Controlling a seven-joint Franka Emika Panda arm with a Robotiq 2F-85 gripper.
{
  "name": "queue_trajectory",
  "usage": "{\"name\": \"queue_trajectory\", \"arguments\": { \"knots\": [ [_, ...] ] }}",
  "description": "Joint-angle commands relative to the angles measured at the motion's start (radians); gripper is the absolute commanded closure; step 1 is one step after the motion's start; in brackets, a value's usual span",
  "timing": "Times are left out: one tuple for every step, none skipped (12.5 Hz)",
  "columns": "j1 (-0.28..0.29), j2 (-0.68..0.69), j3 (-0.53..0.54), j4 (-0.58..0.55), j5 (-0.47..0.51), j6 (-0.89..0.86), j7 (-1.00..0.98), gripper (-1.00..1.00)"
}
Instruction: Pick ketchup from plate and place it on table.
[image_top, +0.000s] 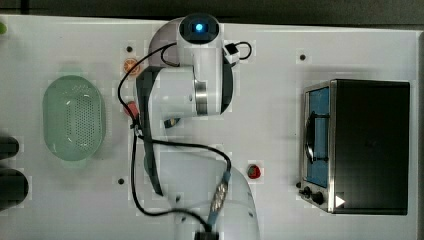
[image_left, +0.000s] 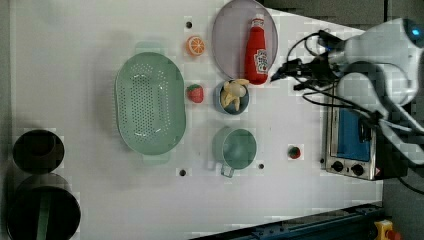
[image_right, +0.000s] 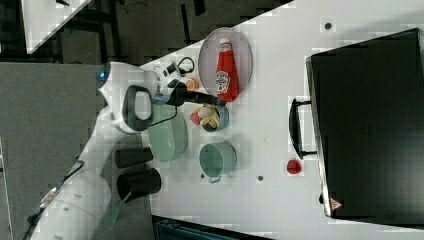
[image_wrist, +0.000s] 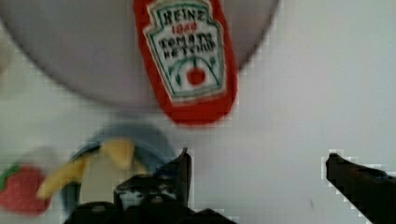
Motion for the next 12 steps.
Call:
{"name": "queue_trajectory", "arguments": {
  "knots": [
    [0.029, 0.025, 0.007, 0.018, -0.055, 0.147, -0.123, -1.0],
    [0.031, 0.054, 0.007, 0.019, -0.071, 0.195, -0.133, -1.0],
    [0.032, 0.082, 0.006, 0.019, -0.089, 0.237, -0.134, -1.0],
    [0.032, 0.106, 0.006, 0.019, -0.101, 0.278, -0.134, -1.0],
    [0.032, 0.128, 0.006, 0.019, -0.103, 0.321, -0.134, -1.0],
    [0.032, 0.147, 0.005, 0.019, -0.103, 0.355, -0.134, -1.0],
    [0.032, 0.164, 0.005, 0.019, -0.103, 0.374, -0.134, -1.0],
    [0.032, 0.178, 0.005, 0.02, -0.103, 0.39, -0.134, -1.0],
    [0.033, 0.19, 0.002, 0.02, -0.103, 0.405, -0.134, -0.93],
    [0.033, 0.2, 0.0, 0.02, -0.103, 0.412, -0.133, -0.69],
    [0.032, 0.204, 0.001, 0.022, -0.103, 0.434, -0.134, -0.44],
    [0.033, 0.202, 0.002, 0.024, -0.103, 0.442, -0.133, -0.23]
  ]
}}
